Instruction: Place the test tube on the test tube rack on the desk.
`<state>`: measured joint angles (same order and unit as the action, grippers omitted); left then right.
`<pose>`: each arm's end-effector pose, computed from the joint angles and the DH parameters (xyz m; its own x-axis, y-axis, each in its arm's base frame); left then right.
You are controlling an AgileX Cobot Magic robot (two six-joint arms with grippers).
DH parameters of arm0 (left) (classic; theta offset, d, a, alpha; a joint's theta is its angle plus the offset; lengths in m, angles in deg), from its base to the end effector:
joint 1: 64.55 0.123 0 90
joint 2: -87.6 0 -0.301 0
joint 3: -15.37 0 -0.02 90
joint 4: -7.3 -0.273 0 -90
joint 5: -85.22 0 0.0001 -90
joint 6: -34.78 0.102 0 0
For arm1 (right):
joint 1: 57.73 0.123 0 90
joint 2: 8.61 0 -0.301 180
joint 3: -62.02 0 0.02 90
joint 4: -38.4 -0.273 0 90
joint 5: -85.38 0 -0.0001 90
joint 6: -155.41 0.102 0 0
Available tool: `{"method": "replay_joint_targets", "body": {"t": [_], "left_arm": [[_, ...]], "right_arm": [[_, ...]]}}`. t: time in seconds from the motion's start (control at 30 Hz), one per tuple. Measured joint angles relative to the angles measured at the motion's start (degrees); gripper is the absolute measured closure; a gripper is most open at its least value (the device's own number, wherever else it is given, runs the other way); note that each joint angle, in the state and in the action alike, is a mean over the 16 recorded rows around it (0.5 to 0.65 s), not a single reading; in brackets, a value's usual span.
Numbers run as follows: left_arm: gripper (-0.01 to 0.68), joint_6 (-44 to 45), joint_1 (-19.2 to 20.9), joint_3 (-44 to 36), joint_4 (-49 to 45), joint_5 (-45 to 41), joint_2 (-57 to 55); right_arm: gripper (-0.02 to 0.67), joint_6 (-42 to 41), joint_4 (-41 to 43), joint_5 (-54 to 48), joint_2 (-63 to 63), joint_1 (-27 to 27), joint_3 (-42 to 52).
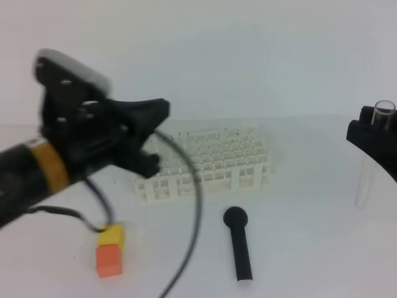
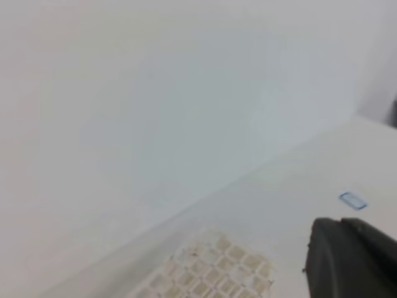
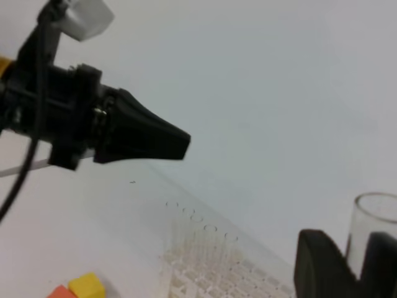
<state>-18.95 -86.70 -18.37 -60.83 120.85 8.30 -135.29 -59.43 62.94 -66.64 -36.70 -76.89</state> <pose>0.2461 -0.1597 0.3182 0.0126 0.1524 -0.9882 0.8232 0.5594 0.0968 0.1796 0.1105 0.3451 0.0511 -0.1906 -0.9803 -0.6881 0.7047 -0.1729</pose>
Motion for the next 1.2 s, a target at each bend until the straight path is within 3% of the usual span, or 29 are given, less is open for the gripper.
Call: {"method": "replay_joint_targets", "body": {"t": [0.2, 0.4, 0.8, 1.0, 1.2], "left_arm": [[0.674, -14.6, 14.3, -2.9, -17.2, 9.6, 7.6], [0.674, -27.5, 21.7, -6.6, -26.7, 6.8, 21.1], [0.674, -48.4, 23.3, -24.1, -28.7, -12.6, 48.1], [0.674, -55.5, 23.3, -31.8, -29.0, -17.7, 52.3], [0.674, -59.2, 23.3, -34.6, -30.1, -19.9, 52.7]], "right_arm": [[0.527, -0.4, 0.0, 0.0, 0.0, 0.0, 0.0], [0.527, -0.9, -0.1, 0.1, 0.0, 0.0, 0.0], [0.527, -1.4, -0.1, 0.2, 0.0, 0.0, 1.0], [0.527, -1.4, -0.1, 0.1, -0.2, 0.0, 2.2], [0.527, -1.5, -0.1, -0.8, -0.9, 0.0, 3.2]]}}
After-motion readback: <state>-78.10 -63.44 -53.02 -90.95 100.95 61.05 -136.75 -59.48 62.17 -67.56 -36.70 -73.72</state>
